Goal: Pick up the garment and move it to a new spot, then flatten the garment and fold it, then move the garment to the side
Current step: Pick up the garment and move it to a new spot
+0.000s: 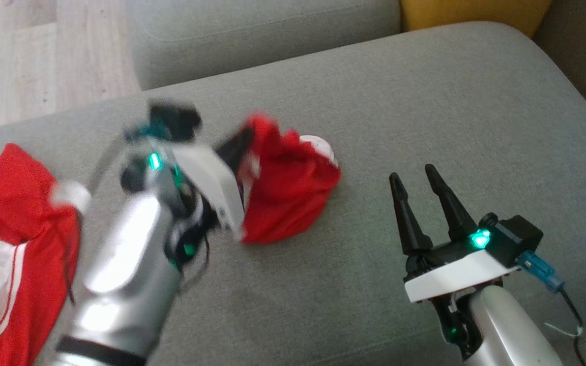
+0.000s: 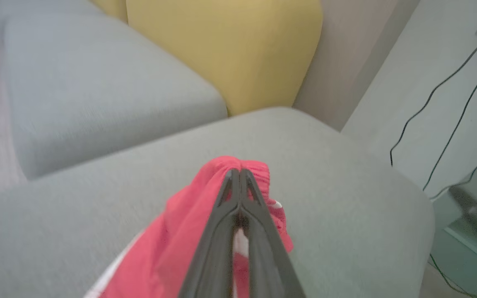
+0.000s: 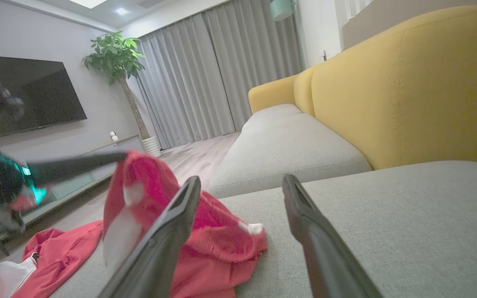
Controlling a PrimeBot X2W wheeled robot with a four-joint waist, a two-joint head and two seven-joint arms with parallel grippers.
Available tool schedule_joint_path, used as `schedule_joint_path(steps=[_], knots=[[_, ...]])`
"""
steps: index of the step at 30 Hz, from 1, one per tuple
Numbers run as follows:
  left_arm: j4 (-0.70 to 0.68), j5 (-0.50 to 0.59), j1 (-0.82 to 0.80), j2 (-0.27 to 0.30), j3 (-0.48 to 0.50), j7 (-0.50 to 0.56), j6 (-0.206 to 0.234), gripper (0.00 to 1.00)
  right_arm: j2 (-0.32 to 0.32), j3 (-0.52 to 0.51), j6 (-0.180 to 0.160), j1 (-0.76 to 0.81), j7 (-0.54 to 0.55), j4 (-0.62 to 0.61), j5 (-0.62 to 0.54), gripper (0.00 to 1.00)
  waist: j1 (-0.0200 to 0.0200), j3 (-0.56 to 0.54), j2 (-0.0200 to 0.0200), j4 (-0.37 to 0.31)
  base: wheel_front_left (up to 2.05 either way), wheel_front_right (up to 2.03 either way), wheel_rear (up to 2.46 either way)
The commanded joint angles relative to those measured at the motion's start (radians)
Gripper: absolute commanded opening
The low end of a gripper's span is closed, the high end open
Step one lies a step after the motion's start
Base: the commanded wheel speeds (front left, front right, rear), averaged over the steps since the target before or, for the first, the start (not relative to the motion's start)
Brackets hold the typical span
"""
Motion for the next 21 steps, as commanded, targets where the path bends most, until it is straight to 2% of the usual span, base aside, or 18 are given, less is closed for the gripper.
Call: schedule_joint_path(steps=[1,3,7,11,17,21], knots=[[0.017,-0.001,-0.039,0.010,0.016,-0.042,-0.004,0.01,-0.005,0.026,-0.001,-0.044,-0.011,-0.033,0.006,1.00,0.0000,0.011,0.0000,-0.013,0.00,0.00,0.00],[0.117,-0.007,-0.016,-0.011,-0.018,-0.103,-0.007,1.00,-0.006,0.029,-0.001,-0.049,-0.011,-0.031,0.008,1.00,0.0000,0.016,0.0000,-0.018,0.00,0.00,0.00],[0.251,-0.025,-0.004,-0.037,-0.081,-0.212,-0.010,1.00,-0.007,0.030,-0.001,-0.050,-0.011,-0.029,0.008,1.00,0.0000,0.020,0.0000,-0.018,0.00,0.00,0.00],[0.277,-0.053,-0.026,-0.030,-0.112,-0.306,-0.010,1.00,-0.013,0.011,-0.001,-0.036,-0.011,-0.029,0.009,1.00,0.0000,0.016,0.0000,0.006,0.00,0.00,0.00],[0.199,-0.075,-0.046,0.055,-0.070,-0.403,-0.005,1.00,-0.020,-0.016,-0.001,-0.023,-0.011,-0.035,0.012,1.00,0.0000,-0.004,0.0000,0.051,0.00,0.00,0.00],[0.100,-0.089,-0.005,0.133,-0.003,-0.426,0.046,1.00,-0.019,-0.037,-0.001,-0.008,-0.011,-0.043,0.008,1.00,0.0000,-0.018,0.0000,0.079,0.00,0.00,0.00]])
